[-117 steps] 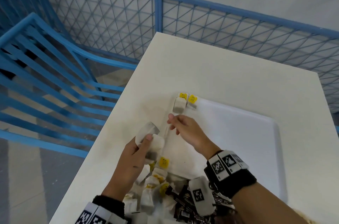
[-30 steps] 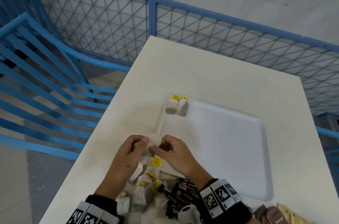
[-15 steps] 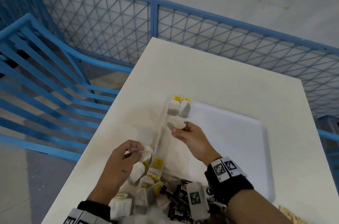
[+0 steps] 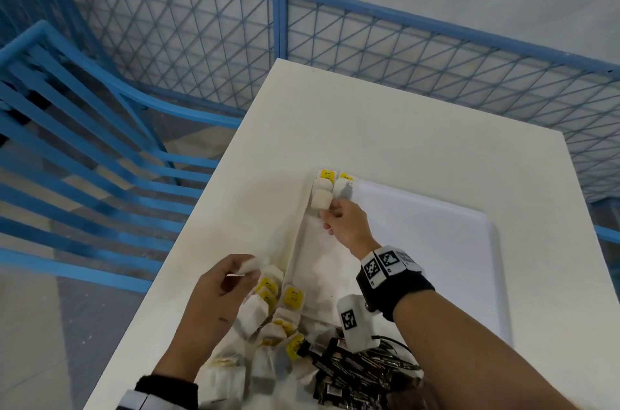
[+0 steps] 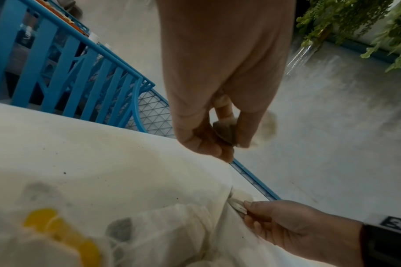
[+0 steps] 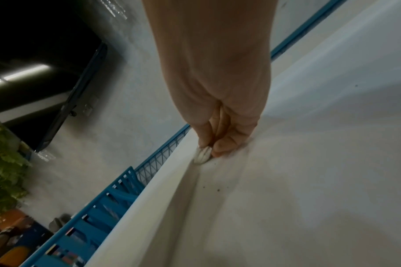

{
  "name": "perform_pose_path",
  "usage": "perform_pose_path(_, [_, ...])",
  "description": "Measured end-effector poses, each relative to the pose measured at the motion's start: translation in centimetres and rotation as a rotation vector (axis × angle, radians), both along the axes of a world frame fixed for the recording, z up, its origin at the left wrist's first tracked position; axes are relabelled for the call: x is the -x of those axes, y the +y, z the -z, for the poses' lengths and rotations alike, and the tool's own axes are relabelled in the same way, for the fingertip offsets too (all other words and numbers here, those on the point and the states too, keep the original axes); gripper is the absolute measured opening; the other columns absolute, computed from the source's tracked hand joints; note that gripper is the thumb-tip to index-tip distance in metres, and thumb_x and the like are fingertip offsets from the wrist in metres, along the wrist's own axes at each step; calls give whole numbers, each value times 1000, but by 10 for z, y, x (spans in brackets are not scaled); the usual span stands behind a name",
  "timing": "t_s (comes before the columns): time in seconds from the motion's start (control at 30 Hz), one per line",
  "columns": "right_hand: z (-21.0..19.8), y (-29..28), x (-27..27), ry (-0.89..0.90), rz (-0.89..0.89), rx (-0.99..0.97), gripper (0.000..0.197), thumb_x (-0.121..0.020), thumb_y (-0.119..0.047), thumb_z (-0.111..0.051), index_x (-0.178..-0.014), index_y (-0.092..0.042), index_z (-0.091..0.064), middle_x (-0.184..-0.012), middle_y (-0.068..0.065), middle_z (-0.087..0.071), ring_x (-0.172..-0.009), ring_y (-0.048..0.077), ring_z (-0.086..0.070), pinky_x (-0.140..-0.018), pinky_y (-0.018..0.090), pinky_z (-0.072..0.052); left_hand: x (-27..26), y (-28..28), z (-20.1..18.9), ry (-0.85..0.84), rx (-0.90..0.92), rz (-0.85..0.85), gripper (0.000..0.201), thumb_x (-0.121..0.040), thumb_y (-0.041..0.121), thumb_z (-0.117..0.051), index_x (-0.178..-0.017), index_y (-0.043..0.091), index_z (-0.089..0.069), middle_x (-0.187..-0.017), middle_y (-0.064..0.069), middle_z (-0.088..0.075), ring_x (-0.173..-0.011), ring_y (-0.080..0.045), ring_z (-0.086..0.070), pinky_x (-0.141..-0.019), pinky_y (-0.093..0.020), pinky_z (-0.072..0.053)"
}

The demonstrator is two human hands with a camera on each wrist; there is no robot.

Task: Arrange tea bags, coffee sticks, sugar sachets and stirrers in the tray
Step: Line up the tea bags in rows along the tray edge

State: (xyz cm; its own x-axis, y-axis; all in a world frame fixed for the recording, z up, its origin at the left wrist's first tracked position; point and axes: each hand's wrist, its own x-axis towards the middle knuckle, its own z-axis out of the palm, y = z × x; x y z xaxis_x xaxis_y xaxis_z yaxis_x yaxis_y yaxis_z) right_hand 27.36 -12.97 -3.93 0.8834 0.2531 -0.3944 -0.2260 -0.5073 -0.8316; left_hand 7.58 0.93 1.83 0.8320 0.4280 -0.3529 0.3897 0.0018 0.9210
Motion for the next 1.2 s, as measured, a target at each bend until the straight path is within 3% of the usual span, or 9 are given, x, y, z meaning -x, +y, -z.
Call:
perform_pose_path(0.13, [0, 2, 1, -70, -36, 36, 27, -88, -7, -59, -110, -6, -44, -79, 3, -59, -73, 18, -56, -66, 27, -44, -5, -6, 0, -16, 3, -64, 12, -87, 7, -62, -96, 13, -68, -94, -6, -70, -87, -14, -64, -65, -5, -46])
perform_pose_path(0.27, [-2, 1, -1, -122, -118, 102, 34, -90, -5, -52, -120, -6, -35, -80, 6, -55, -78, 19, -51, -73, 27, -38, -8, -10, -4, -17, 12, -62, 16, -86, 5, -61, -92, 19, -67, -99, -5, -68, -83, -5, -65, -65, -5, -46])
perform_pose_path(0.4, [-2, 2, -2, -178, -138, 155, 37, -91, -4, -50, -123, -6, -32, -76, 4, -52, -78, 20, -51, -73, 29, -40, -11, -12, -1, 22, -31, -47, 10, -86, 10, -63, -89, 19, -65, -97, -7, -66, -89, -17, -63, -69, -17, -49])
perform_pose_path(0.47, [-4, 1, -1, -186, -106, 160, 38, -91, -5, -51, -124, -8, -33, -76, 5, -53, -77, 21, -52, -72, 29, -40, -12, -12, -1, 37, -75, -41, 4, -86, 13, -64, -89, 14, -66, -91, -7, -65, -82, -18, -62, -67, -18, -47])
perform_pose_path(0.57, [-10, -3, 5, -209, -74, 143, 34, -91, -9, -53, -121, -7, -37, -84, 8, -57, -77, 20, -53, -71, 27, -40, -13, -14, -6, 18, -53, -17, 5, -85, 16, -66, -87, 13, -68, -67, 5, -67, -61, -2, -58, -57, -10, -44])
perform_pose_path(0.63, [-19, -4, 15, -229, -106, 109, 23, -92, -17, -55, -111, -8, -47, -75, 0, -57, -68, 12, -53, -65, 18, -40, -14, -15, -9, 3, -31, -5, 4, -84, 16, -66, -88, 15, -67, -70, 6, -69, -59, 0, -59, -58, -11, -46])
perform_pose_path(0.77, [-44, -10, 50, -16, -268, -95, 24, -95, -33, -49, -94, -13, -62, -73, -9, -60, -64, 5, -55, -61, 16, -41, -17, -16, -10, -12, -5, -50, 8, -82, 18, -69, -89, 15, -66, -81, -3, -71, -66, -6, -64, -64, -23, -51])
perform_pose_path(0.9, [-61, -20, 84, 280, -372, -355, 11, -93, -22, -53, -93, -15, -61, -85, -2, -64, -75, 10, -61, -68, 24, -51, -20, -20, -10, -44, -33, -58, 6, -83, 16, -68, -87, 12, -65, -80, -3, -71, -66, -6, -65, -62, -17, -51])
perform_pose_path(1.2, [-56, -26, 96, 273, -234, -454, 5, -85, -6, -65, -86, -9, -61, -80, 7, -65, -71, 13, -64, -70, 23, -55, -22, -28, -6, -63, -33, 28, 6, -86, 20, -63, -88, 16, -67, -83, 4, -72, -75, -10, -69, -74, -26, -56])
